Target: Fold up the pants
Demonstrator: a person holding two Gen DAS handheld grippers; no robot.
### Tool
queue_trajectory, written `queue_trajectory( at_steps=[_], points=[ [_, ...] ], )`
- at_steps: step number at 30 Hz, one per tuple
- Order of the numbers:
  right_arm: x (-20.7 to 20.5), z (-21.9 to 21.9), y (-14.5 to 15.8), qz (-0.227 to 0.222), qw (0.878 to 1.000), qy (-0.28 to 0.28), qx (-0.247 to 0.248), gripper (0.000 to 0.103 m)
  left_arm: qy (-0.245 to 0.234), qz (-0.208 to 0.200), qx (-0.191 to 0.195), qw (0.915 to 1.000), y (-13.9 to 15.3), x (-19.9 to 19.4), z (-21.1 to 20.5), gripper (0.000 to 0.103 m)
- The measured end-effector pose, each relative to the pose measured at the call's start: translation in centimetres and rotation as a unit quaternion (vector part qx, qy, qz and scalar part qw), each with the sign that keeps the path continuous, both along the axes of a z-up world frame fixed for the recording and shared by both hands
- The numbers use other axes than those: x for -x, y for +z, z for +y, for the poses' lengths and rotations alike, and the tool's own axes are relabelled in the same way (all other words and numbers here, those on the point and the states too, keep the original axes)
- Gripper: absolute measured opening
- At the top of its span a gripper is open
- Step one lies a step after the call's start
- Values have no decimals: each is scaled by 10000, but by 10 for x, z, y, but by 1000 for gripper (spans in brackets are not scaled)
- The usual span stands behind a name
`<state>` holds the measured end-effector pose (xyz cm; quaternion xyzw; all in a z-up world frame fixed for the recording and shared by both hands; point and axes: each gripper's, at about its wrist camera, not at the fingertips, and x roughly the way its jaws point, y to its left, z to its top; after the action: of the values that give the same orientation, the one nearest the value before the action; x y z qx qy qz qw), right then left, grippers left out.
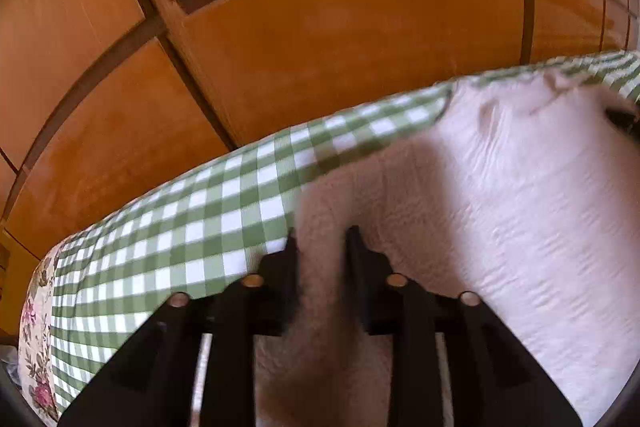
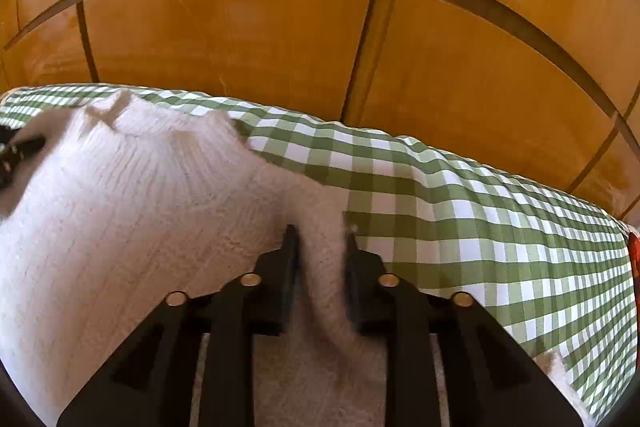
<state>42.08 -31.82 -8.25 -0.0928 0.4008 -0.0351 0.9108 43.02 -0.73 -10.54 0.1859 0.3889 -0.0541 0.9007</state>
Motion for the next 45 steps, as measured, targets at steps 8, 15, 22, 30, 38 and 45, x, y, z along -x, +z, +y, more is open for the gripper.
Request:
queue_trajectory(
  at_steps=[8,15,22,30,38,45],
  points=[
    [31,-33,31,-330,9945,-824,-559,71,532,-264,651,9961,39,42,41,68],
    [165,-35,77,-672,9763,-525,-1987,71,811,-274,1945,9772,56,162,102,76],
    [273,-20,70,-280,9535,-493,-2959,71,1245,-401,3095,9419,55,273,154,78],
    [338,6,37,273,9249,-684,-3730,71,712,-801,4547,8842,61,354,163,90],
    [345,32,10,638,9098,-599,-4058,69,247,-532,4631,8844,40,376,133,92],
    [330,57,-2,833,9109,-509,-4010,15,664,79,4630,8839,18,350,117,16]
  ],
)
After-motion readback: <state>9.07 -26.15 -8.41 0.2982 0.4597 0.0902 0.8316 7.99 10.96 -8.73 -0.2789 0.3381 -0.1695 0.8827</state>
